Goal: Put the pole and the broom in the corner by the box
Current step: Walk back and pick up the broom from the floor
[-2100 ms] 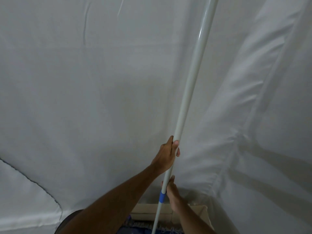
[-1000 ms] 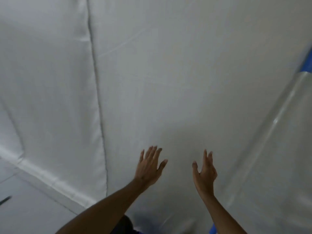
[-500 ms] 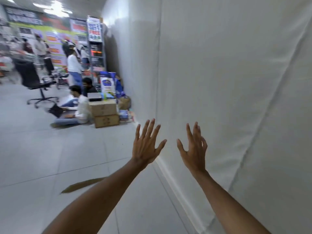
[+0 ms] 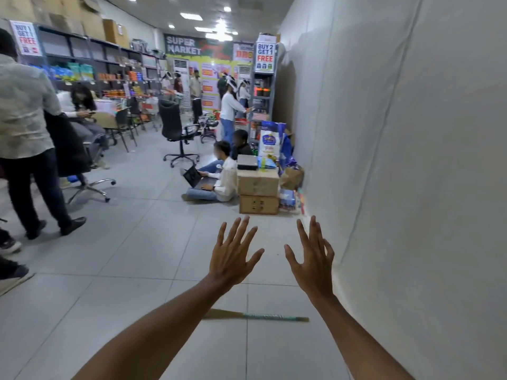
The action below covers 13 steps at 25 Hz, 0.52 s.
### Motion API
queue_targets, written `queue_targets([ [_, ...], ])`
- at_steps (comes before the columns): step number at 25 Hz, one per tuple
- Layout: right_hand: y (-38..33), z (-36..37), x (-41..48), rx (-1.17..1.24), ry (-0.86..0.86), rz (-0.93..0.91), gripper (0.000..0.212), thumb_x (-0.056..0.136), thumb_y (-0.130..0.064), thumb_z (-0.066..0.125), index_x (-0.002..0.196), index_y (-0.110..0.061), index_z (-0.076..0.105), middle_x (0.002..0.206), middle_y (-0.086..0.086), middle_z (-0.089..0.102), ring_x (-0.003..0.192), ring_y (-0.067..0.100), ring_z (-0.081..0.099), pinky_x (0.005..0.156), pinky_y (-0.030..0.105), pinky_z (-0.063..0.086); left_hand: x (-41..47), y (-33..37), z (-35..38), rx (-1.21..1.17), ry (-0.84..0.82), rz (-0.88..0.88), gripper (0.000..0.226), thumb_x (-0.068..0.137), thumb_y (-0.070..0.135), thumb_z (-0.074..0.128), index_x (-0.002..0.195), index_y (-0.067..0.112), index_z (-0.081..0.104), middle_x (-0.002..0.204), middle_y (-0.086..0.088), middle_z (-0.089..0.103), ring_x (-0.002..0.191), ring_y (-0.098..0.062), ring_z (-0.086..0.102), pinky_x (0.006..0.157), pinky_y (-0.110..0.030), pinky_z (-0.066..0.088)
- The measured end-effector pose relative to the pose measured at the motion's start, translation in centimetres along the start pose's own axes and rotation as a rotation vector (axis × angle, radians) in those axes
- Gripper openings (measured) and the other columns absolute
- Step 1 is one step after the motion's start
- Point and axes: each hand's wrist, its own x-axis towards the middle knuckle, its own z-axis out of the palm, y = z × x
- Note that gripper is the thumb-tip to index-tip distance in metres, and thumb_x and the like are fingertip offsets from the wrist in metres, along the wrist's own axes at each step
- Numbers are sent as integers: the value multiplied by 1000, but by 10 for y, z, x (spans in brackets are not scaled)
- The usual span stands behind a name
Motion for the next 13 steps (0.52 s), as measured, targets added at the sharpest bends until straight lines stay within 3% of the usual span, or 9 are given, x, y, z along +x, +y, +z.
queue_targets([
  [7,48,165,127,77,-215,-12,68,96,-58,37,155,-40,10,167,-6,-6,154,12,9,117,42,20,118,-106,116,59,-155,-122,70,99,63,20,156,24,33,169,-6,15,156,-25,13,126,-53,7],
  [10,90,246,175,59,-313,32,66,96,-57,38,155,-39,13,167,-5,-3,153,14,15,114,41,24,168,-152,195,44,-271,-180,67,101,61,26,156,24,32,169,-6,15,156,-25,15,126,-52,6],
  [13,134,328,201,36,-376,87,66,96,-54,42,155,-37,17,168,-4,0,153,15,17,113,41,25,202,-193,285,26,-397,-205,70,100,63,20,157,23,30,169,-6,16,155,-24,15,126,-51,4],
])
